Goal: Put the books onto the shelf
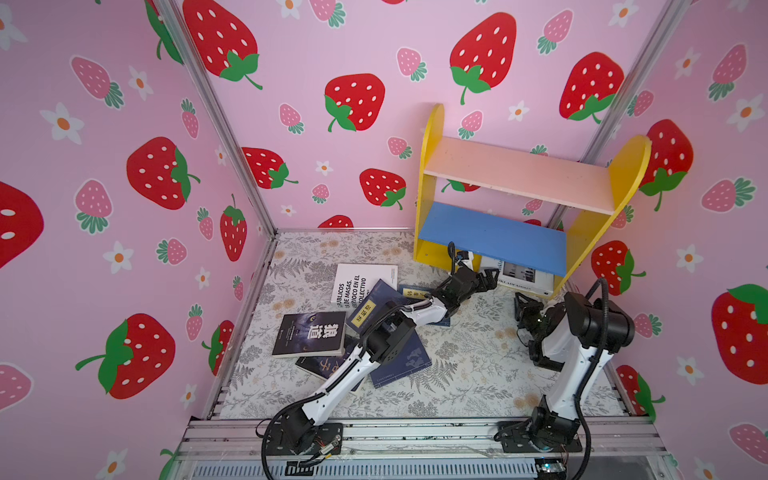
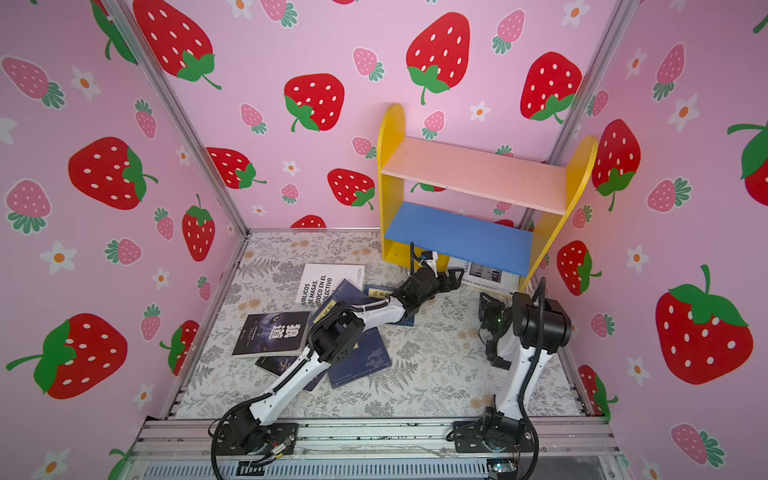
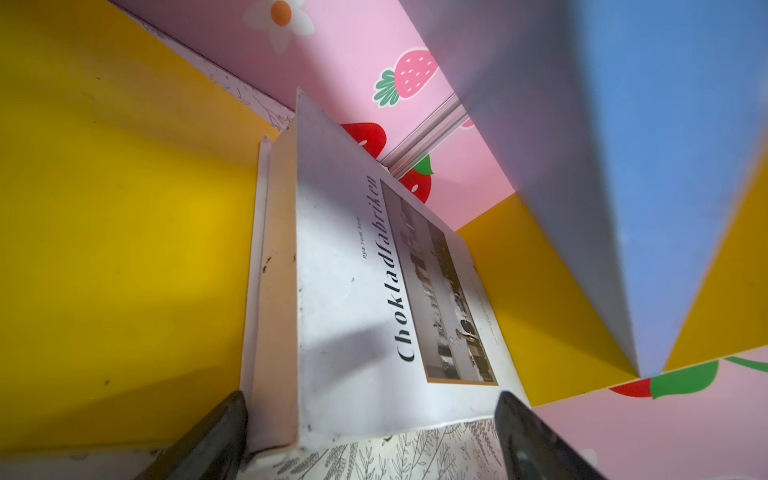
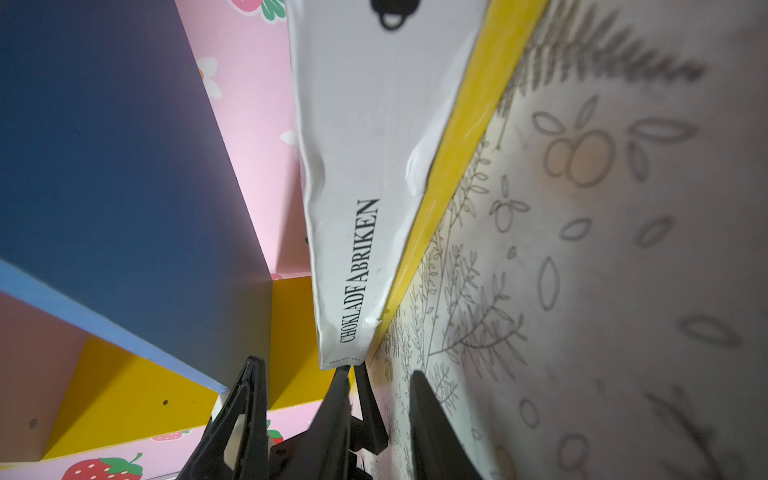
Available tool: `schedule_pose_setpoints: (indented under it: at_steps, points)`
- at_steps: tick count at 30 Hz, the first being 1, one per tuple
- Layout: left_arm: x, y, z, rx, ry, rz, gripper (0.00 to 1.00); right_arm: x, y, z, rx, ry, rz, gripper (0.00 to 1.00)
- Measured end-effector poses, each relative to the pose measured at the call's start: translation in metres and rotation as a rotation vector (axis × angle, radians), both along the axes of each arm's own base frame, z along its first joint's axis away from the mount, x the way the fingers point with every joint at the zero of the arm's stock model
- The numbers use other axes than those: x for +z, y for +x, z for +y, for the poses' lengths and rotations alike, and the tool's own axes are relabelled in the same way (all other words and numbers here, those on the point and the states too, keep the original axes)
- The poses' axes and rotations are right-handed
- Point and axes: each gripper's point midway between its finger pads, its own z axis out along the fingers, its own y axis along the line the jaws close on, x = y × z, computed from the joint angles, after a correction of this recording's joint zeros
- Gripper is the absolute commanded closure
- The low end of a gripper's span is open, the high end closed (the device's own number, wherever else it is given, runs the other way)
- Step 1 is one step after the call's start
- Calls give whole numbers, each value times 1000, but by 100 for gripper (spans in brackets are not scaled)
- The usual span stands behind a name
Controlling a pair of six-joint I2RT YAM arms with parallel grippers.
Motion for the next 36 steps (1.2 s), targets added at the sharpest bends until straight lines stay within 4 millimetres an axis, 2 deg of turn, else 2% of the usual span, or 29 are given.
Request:
schedule_pose_setpoints:
  at_steps: [11,15,18,23,26,29,36]
  points:
    - [2,1,2,11,-9,-3,1,0,0,1,10,-7,-3,72]
    - [0,5,23,61,36,10,1,1,0,1,11,-13,-8,72]
    - [5,10,48,114,69,16,0,4,0,1,12,-15,-14,72]
    - [20,14,70,139,104,21,16,4,-1,1,10,-17,-14,72]
    - [20,7,69,116,157,24,23,4,-1,0,9,-17,-12,72]
    - [14,-8,61,83,215,32,31,4,-1,0,7,-17,-12,72]
    - [-9,-32,51,38,296,81,39,3,-2,0,6,-18,-10,72]
